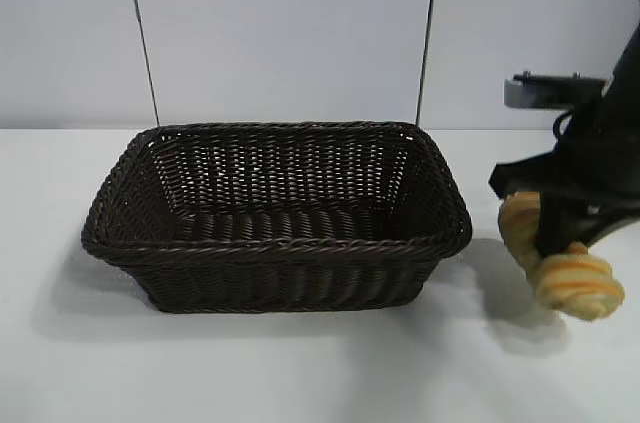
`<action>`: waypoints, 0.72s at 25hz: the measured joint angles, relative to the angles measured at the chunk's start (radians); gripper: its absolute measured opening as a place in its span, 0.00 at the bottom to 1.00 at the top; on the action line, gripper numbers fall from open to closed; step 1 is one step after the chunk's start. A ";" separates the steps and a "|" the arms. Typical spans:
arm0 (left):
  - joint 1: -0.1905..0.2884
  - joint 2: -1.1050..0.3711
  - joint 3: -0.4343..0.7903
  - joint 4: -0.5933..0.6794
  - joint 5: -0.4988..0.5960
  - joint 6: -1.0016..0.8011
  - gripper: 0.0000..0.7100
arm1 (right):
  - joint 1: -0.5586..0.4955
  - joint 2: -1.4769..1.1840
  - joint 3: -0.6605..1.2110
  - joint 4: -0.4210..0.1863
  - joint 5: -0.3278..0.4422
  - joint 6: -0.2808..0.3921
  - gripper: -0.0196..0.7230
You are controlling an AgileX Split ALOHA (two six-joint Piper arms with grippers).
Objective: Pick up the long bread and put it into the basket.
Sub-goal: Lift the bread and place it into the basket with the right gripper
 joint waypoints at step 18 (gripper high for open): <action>0.000 0.000 0.000 0.000 0.000 0.000 0.98 | 0.371 0.337 -0.392 -0.021 0.039 -0.256 0.17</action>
